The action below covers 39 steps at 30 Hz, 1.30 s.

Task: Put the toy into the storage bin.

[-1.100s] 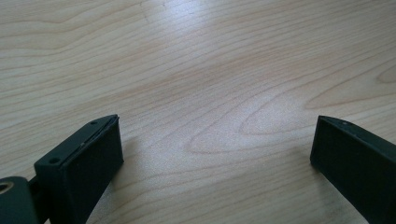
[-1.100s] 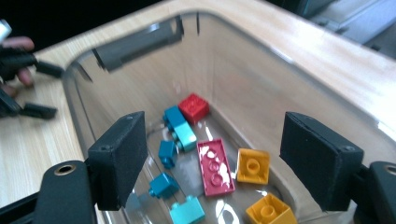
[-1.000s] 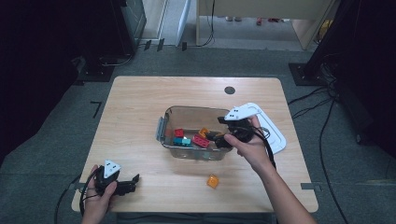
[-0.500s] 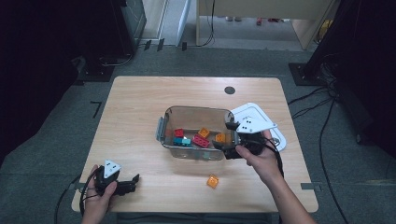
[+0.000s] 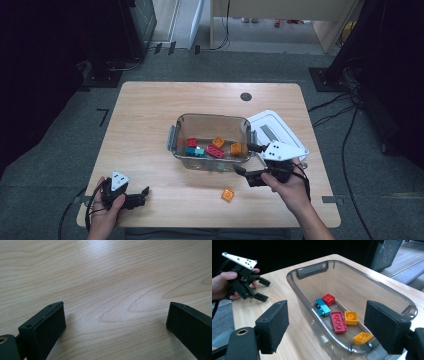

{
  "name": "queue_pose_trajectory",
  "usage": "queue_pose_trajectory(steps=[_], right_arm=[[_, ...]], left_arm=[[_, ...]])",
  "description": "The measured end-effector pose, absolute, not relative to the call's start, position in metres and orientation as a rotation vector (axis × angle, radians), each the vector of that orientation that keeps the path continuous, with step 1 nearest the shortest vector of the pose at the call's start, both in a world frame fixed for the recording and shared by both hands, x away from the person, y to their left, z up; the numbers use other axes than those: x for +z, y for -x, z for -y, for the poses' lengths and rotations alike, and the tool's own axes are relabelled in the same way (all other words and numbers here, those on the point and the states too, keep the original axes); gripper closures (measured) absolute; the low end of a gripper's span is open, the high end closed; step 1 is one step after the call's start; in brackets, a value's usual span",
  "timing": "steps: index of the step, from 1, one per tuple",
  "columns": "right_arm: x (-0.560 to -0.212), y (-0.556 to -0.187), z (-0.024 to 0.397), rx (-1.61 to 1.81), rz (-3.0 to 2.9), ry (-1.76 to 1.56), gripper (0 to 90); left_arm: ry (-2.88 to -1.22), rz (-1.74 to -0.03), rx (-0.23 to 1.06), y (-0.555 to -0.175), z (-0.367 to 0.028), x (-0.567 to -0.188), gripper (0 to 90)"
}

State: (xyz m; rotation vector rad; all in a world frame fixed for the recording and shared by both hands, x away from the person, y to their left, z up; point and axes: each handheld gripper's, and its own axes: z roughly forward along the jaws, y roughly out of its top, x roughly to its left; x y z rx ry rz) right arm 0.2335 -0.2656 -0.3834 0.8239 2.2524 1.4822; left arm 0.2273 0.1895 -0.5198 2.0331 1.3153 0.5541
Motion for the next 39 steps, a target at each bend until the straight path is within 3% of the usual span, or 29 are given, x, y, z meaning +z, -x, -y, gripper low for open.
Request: queue_pose_trajectory(steps=[21,39], right_arm=[[-0.423,-0.197,0.284,1.488,-2.271,-0.846,21.3],[-0.467,-0.195,0.284,1.424,-2.330,-0.893,23.5]], left_arm=[[-2.038,-1.307,0.552,-0.227,-0.190,-0.520,2.1],[-2.038,-1.307,0.552,-0.227,-0.190,-0.520,2.1]])
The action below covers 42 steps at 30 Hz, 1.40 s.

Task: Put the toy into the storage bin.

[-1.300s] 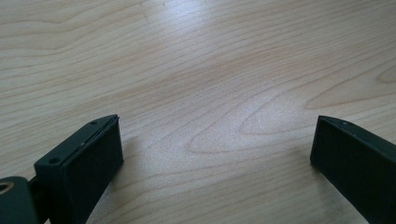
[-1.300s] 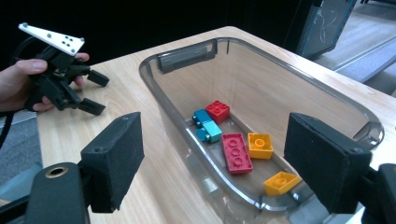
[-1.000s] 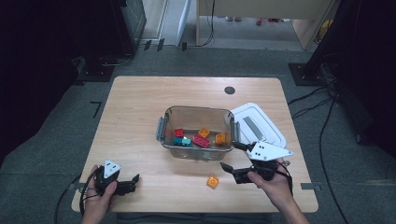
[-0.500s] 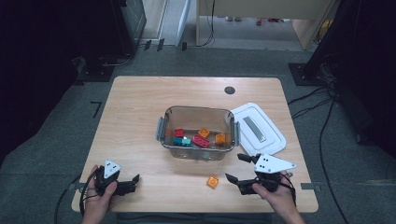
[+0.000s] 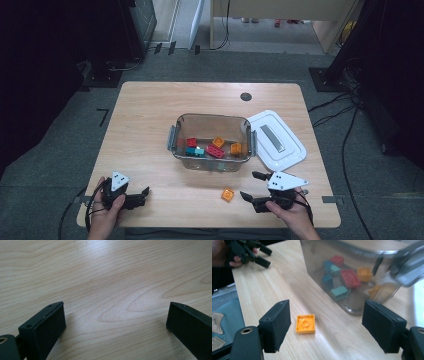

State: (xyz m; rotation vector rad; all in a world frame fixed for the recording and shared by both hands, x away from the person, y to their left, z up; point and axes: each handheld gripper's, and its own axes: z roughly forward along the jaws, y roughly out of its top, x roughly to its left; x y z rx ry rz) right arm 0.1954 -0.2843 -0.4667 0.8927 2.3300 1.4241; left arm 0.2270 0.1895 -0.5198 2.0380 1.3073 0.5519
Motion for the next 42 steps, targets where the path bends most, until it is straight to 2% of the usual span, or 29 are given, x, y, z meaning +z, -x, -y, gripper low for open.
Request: queue_pose_trajectory(steps=[12,21,42], right_arm=[[-0.491,-0.200,0.269,1.361,-2.400,-0.899,27.1],[-0.504,-0.199,0.252,1.317,-2.435,-0.918,33.2],[-0.515,-0.198,0.225,1.208,-2.479,-0.863,41.6]], left_arm=[[-2.038,-1.307,0.552,-0.227,-0.190,-0.520,2.1],[-2.038,-1.307,0.551,-0.227,-0.189,-0.520,2.1],[-2.040,-1.304,0.550,-0.227,-0.189,-0.520,2.1]])
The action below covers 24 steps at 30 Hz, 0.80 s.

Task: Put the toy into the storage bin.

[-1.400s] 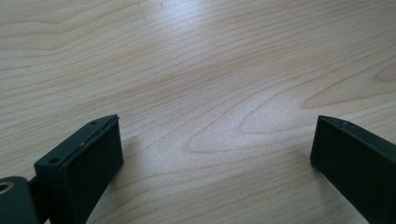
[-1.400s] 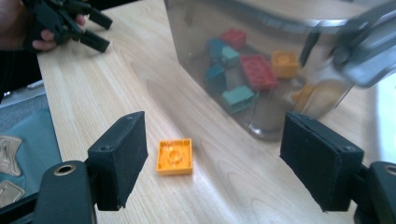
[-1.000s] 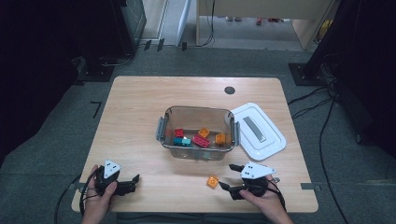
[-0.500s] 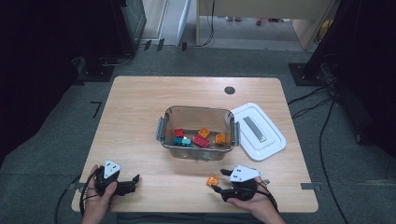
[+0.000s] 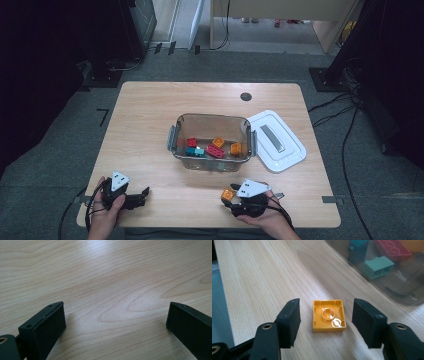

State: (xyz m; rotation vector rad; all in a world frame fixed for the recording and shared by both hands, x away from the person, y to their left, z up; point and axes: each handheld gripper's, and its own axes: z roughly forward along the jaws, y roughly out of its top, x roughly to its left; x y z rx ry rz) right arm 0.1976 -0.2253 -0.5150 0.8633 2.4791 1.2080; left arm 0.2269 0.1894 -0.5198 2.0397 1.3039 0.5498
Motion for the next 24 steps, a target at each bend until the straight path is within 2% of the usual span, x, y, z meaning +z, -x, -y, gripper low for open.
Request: queue_pose_trajectory(steps=[10,13,24], right_arm=[[-0.5203,-0.1966,0.2223,1.117,-2.474,-0.819,50.2],[-0.5200,-0.1971,0.2243,1.117,-2.465,-0.829,58.2],[-0.5153,-0.1972,0.2306,1.158,-2.449,-0.845,59.7]], left_arm=[[-2.040,-1.303,0.549,-0.2269,-0.1894,-0.5198,2.1],[-2.041,-1.302,0.549,-0.2269,-0.1894,-0.5198,2.1],[-2.041,-1.301,0.549,-0.2269,-0.1893,-0.5198,2.1]])
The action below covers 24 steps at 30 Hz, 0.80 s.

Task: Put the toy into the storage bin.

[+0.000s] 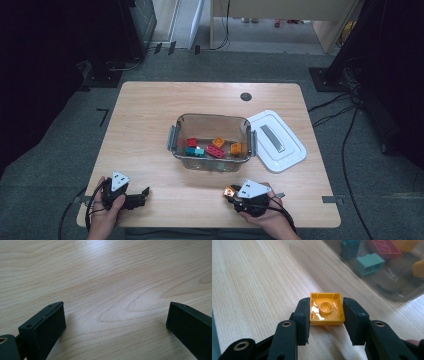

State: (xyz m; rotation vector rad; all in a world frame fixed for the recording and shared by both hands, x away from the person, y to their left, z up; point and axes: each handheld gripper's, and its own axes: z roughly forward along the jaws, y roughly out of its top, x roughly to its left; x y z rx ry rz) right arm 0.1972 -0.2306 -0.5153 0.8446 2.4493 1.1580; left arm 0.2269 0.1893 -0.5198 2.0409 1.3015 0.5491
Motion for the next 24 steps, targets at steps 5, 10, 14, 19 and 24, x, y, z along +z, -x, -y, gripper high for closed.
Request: queue_pose_trajectory(steps=[5,10,14,19,24], right_arm=[[-0.508,-0.197,0.236,1.200,-2.422,-0.854,59.8],[-0.497,-0.195,0.243,1.243,-2.392,-0.871,59.8],[-0.487,-0.194,0.248,1.271,-2.369,-0.879,59.9],[-0.477,-0.193,0.255,1.303,-2.341,-0.883,59.9],[-0.467,-0.193,0.261,1.341,-2.312,-0.887,59.9]], left_arm=[[-2.041,-1.301,0.549,-0.227,-0.189,-0.520,2.1],[-2.041,-1.301,0.549,-0.227,-0.189,-0.520,2.1],[-2.041,-1.301,0.549,-0.227,-0.189,-0.520,2.1],[-2.041,-1.301,0.549,-0.227,-0.189,-0.520,2.1],[-2.041,-1.302,0.549,-0.227,-0.189,-0.520,2.1]])
